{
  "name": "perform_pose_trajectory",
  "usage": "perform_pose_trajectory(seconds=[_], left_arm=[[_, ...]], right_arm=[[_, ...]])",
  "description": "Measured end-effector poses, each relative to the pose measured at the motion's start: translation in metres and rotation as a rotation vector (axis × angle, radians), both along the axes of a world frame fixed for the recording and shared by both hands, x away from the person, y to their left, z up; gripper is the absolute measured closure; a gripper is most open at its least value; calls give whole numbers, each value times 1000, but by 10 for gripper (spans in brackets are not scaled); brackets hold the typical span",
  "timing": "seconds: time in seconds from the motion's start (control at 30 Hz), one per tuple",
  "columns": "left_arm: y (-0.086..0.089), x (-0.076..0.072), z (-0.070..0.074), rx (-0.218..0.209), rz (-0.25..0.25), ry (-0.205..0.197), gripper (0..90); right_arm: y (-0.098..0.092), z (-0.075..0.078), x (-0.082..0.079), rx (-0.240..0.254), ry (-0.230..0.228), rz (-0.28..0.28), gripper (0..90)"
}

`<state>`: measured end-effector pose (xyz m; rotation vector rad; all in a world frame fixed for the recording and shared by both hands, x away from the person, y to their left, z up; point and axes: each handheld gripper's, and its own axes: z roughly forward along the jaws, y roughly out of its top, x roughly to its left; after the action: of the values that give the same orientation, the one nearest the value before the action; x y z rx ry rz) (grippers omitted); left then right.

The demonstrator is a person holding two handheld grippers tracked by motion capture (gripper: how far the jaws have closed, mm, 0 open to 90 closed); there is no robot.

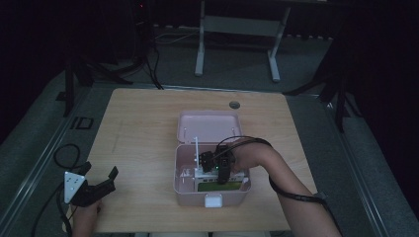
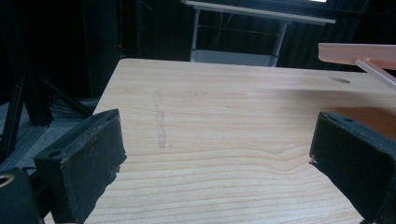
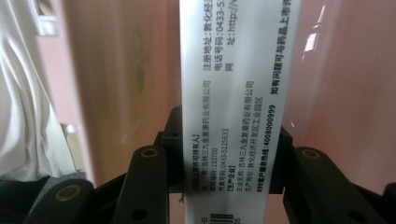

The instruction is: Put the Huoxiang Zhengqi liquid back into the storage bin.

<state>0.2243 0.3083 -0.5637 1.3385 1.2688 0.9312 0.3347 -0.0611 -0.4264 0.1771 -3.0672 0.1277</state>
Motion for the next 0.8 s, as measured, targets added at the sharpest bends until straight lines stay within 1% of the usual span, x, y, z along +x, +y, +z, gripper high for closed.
perform_pose_trajectory(seconds=[0.07,0.2,0.27,0.5,0.53,0.57,0.67,0.7,0.73,0.8], left_arm=[[0,0,0,-1,0,0,31],[0,0,0,0,0,0,31],[0,0,0,0,0,0,31],[0,0,0,0,0,0,31],[0,0,0,-1,0,0,31],[0,0,0,-1,0,0,31],[0,0,0,0,-1,0,31],[0,0,0,0,-1,0,31],[0,0,0,0,-1,0,31],[0,0,0,-1,-1,0,31]], right_arm=[[0,-2,0,-1,2,0,629],[-1,-11,0,-3,10,2,628],[-1,-17,1,0,12,-8,628],[-3,-28,1,-9,19,-13,626],[-4,-32,1,-15,16,-13,626],[-4,-32,1,-15,16,-13,626],[-6,-42,2,-29,9,-17,622],[-6,-42,2,-29,9,-17,622],[-8,-41,3,-6,15,-29,622],[-8,-42,3,-5,15,-33,618]])
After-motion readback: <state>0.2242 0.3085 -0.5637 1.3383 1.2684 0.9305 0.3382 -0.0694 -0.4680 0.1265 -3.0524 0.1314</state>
